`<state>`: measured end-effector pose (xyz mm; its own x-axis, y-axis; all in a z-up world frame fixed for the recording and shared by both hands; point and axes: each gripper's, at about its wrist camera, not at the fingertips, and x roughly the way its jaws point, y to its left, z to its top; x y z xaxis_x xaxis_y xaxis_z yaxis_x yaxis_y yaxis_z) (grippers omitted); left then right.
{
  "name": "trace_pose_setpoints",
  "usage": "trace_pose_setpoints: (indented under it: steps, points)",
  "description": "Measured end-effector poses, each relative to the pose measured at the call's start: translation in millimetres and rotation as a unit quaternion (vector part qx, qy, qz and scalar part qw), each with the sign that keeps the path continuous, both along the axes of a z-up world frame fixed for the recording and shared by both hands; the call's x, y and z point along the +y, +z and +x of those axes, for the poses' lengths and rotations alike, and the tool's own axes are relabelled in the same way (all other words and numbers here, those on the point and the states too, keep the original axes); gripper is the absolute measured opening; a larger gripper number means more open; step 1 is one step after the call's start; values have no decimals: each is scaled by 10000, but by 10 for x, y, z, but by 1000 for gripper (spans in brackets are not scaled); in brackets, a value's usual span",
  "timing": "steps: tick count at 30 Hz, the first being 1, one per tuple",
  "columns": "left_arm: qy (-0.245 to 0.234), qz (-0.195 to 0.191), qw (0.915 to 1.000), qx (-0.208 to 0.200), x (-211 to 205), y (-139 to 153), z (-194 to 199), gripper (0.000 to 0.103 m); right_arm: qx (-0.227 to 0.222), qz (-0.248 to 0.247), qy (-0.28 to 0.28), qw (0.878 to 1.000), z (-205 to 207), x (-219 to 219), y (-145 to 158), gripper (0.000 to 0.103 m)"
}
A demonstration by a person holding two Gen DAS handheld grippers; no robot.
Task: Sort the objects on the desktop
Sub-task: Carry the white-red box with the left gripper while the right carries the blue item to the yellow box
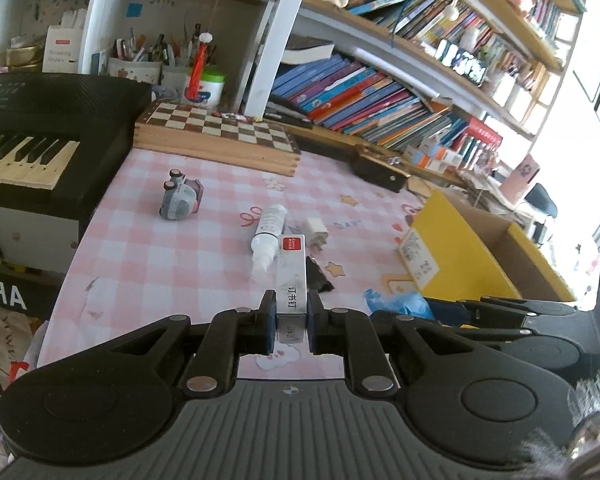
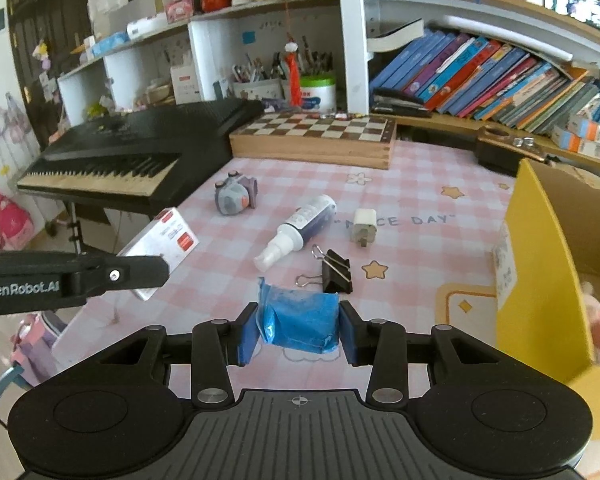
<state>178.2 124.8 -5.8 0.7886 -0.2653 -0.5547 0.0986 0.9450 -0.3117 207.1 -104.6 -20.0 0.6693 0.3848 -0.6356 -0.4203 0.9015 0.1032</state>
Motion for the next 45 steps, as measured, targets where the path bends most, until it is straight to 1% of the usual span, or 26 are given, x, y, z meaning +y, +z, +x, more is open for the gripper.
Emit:
trace_pose_setpoints:
  steps: [4, 8, 16, 23, 33, 39, 45]
  points:
    - [-124, -115, 9997, -167, 24, 121, -253, 13, 35, 145, -132, 9998, -203, -54, 107, 39]
    - [-289, -292, 9989, -221, 61, 190, -462, 13, 26, 198, -182, 9996, -458, -83, 199, 39]
    - [-603, -376, 9968, -364, 112, 293, -871, 13, 40, 318, -407, 9987, -888, -133, 322, 39]
    - [-899, -452, 9943, -346, 96, 316, -1117, 13, 52, 356, -731, 9967, -1202, -220, 355, 39]
    - [-1405, -571, 9880, -294, -46, 293, -1332, 13, 151, 408, -1203, 9918, -1567, -376, 303, 39]
    - [-1836, -593, 9810, -213, -221, 255, -1382, 13, 209, 447, -1513, 9872, -1715, -502, 282, 39]
    - [-2146, -617, 9746, -155, -375, 228, -1394, 13, 244, 445, -1806, 9822, -1849, -625, 260, 39]
